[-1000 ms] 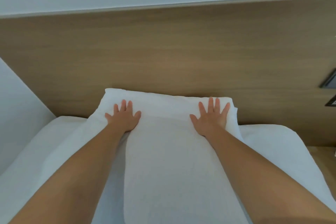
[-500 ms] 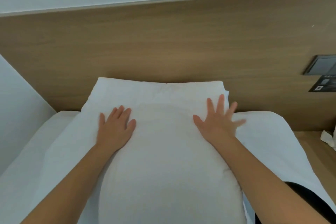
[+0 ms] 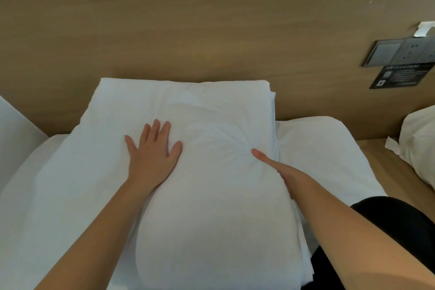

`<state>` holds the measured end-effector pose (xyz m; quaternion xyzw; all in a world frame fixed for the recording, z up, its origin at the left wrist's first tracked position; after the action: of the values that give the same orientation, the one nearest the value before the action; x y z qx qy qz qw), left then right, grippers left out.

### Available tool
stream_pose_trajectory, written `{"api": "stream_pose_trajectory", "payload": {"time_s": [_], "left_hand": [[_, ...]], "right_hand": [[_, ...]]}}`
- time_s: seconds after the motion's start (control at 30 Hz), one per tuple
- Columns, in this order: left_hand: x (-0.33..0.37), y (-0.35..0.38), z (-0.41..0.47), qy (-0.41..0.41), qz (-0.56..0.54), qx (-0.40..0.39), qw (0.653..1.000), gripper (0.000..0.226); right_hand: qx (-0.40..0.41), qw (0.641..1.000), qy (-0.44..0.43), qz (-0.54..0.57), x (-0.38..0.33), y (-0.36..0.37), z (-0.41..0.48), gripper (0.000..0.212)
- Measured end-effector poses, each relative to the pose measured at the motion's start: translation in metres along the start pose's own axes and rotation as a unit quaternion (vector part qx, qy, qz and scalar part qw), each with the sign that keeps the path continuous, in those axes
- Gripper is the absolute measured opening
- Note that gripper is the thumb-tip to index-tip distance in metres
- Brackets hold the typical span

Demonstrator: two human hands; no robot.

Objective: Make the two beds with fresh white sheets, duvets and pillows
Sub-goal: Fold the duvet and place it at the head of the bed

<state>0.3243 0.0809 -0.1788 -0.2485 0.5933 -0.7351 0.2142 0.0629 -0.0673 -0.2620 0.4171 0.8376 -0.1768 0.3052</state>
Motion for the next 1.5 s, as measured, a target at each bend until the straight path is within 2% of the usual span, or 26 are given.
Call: {"api": "stream_pose_trajectory", "payload": {"time_s": [0.07,0.13,0.17,0.23,0.3,0.33,0.43,0.47,0.63,0.7,0.73,0.77,0.8,0.87,0.93,0.97,1.03,1.1,1.2,1.27,1.33,1.4,1.5], "left_hand": [[0.004,0.002,0.0,0.001,-0.001,0.003,1.0,0.068],[0.008,0.004,-0.004,0.003,-0.008,0.011,1.0,0.068],[0.011,0.005,-0.007,0.006,-0.012,0.015,1.0,0.068],[0.019,0.009,-0.012,0.011,-0.014,0.019,1.0,0.07],[0.024,0.011,-0.013,0.0,-0.023,0.036,0.999,0.075],[0.026,0.011,-0.011,-0.009,-0.033,0.046,0.998,0.08],[0.03,0.017,-0.004,-0.033,-0.035,0.055,0.997,0.086],[0.033,0.022,-0.002,-0.035,-0.018,0.046,0.998,0.085],[0.057,0.051,-0.002,-0.007,0.061,-0.015,0.998,0.079],[0.056,0.048,0.003,-0.001,0.059,-0.024,0.998,0.083],[0.055,0.043,0.006,0.012,0.045,-0.026,0.999,0.084],[0.054,0.036,0.011,0.035,0.02,-0.025,0.999,0.085],[0.054,0.027,0.016,0.062,-0.01,-0.025,0.998,0.085],[0.048,0.013,0.025,0.104,-0.052,-0.031,0.993,0.082],[0.023,0.008,0.035,0.093,-0.036,-0.033,0.994,0.077],[0.004,0.007,0.04,0.063,-0.008,-0.036,0.997,0.071],[-0.035,0.003,0.048,-0.007,0.059,-0.054,0.997,0.062],[-0.046,-0.003,0.053,-0.018,0.069,-0.07,0.995,0.061],[-0.015,-0.004,0.055,0.069,0.01,-0.09,0.994,0.054],[-0.005,-0.006,0.057,0.086,-0.02,-0.093,0.992,0.052],[-0.01,-0.012,0.065,0.087,-0.017,-0.076,0.993,0.053],[-0.013,-0.014,0.077,0.101,0.011,-0.059,0.993,0.056],[0.021,0.005,0.085,0.167,0.069,-0.045,0.982,0.075]], "right_hand": [[0.013,1.0,-0.001,0.006,0.0,0.002,0.008,0.1],[0.009,1.0,-0.016,0.011,-0.002,0.01,0.0,0.088],[0.016,1.0,-0.022,0.012,-0.002,0.01,0.003,0.093],[0.033,0.998,-0.044,0.016,-0.007,0.009,0.014,0.124],[0.032,0.994,-0.105,0.013,-0.031,0.008,0.026,0.139],[0.017,0.992,-0.123,0.002,-0.048,0.013,0.018,0.137],[-0.015,0.987,-0.158,-0.007,-0.087,0.023,0.002,0.103],[-0.008,0.987,-0.161,-0.015,-0.09,0.022,0.005,0.099],[0.03,0.994,-0.089,-0.056,-0.061,0.003,0.018,0.098],[0.036,0.988,-0.101,-0.113,-0.077,-0.001,0.011,0.1],[0.077,0.973,-0.144,-0.164,-0.096,-0.005,0.006,0.099],[0.133,0.938,-0.211,-0.241,-0.119,-0.004,0.0,0.095],[0.174,0.883,-0.284,-0.329,-0.139,0.009,-0.01,0.09],[0.194,0.77,-0.376,-0.479,-0.152,0.048,-0.025,0.078],[0.193,0.676,-0.397,-0.59,-0.132,0.065,-0.022,0.073],[0.203,0.653,-0.378,-0.625,-0.12,0.059,-0.013,0.073],[0.24,0.644,-0.301,-0.661,-0.111,0.035,-0.002,0.074],[0.288,0.638,-0.278,-0.658,-0.128,0.036,-0.009,0.074],[0.29,0.619,-0.39,-0.617,-0.157,0.096,-0.031,0.069],[0.25,0.612,-0.415,-0.625,-0.156,0.125,-0.026,0.066],[0.238,0.629,-0.393,-0.627,-0.145,0.127,-0.006,0.067],[0.242,0.666,-0.366,-0.603,-0.128,0.112,0.014,0.072],[0.259,0.696,-0.323,-0.587,-0.107,0.079,0.036,0.081]]}}
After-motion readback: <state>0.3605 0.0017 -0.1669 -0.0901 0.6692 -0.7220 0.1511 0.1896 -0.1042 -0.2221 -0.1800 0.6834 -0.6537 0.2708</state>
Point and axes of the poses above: each hand's wrist, its own z-axis towards the middle knuckle, its own y-axis out of the palm, x = y × z, the point moved 6 cm from there along z, towards the middle knuckle, and after that the axes turned 4 degrees about x, right-handed, at the moved point
